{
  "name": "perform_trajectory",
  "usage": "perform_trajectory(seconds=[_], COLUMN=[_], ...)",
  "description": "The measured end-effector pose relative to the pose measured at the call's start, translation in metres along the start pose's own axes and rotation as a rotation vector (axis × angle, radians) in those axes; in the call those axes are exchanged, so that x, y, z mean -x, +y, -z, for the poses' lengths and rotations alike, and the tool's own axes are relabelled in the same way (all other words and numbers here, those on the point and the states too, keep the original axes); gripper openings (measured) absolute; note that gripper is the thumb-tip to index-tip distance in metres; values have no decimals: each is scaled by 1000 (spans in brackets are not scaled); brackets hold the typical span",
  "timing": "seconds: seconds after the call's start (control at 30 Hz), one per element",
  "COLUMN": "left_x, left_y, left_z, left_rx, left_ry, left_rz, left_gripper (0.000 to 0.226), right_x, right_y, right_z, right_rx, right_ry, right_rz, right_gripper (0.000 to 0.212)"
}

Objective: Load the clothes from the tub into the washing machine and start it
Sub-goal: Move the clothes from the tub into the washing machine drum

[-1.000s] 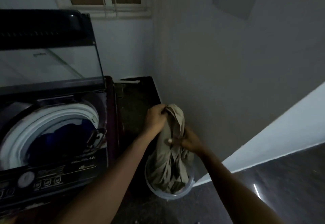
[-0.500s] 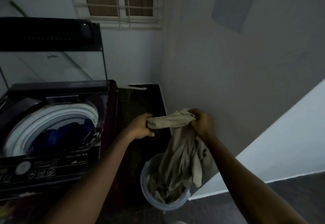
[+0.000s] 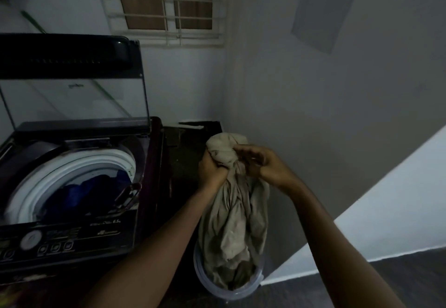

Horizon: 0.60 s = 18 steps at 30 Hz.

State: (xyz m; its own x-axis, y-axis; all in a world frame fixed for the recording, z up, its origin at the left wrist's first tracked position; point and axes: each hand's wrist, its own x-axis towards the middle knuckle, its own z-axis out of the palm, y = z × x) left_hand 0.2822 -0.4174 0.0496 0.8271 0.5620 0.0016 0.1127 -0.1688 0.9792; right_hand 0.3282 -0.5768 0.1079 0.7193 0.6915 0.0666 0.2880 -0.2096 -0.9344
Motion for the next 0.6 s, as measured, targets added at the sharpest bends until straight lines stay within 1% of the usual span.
perform_trajectory(seconds=[0.03,0.07,0.13,0.17,0.2,0.23,0.27,0.3,0.33,0.37,0.4,0.47,0.53,0.6], left_x=[-3,-5,-13,-16,-17,-19,-20,-22,-24,-29,-32,-36,-27,-16], left_y=[4,10,21,26,33,37,41,42,44,43,43,37,34,32], left_z=[0,1,2,0,-2,-5,-6,-5,-1,7,16,34,41,37], left_rx=[52,102,233,325,416,484,513,508,443,334,175,-156,-454,-670], left_ry=[33,55,75,64,42,23,18,28,55,90,122,148,92,13], left_rz=[1,13,43,71,104,130,139,123,96,53,-2,-142,-233,-294], left_gripper=[49,47,48,52,57,60,62,64,65,64,62,64,77,94], right_x=[7,14,25,27,26,23,19,14,10,7,4,-2,-11,-24], right_y=[13,29,58,70,78,83,83,79,75,71,70,65,54,42], right_z=[3,4,-8,-20,-34,-47,-56,-61,-61,-57,-49,-27,-6,8], right_rx=[58,132,226,234,192,129,48,-2,-8,28,66,134,286,400], right_ry=[58,115,143,128,130,153,188,237,292,346,372,344,342,382], right_rz=[-23,-63,-129,-143,-150,-162,-161,-161,-147,-119,-93,-87,-68,-35], right_gripper=[73,87,122,130,130,122,108,91,73,65,61,46,31,29])
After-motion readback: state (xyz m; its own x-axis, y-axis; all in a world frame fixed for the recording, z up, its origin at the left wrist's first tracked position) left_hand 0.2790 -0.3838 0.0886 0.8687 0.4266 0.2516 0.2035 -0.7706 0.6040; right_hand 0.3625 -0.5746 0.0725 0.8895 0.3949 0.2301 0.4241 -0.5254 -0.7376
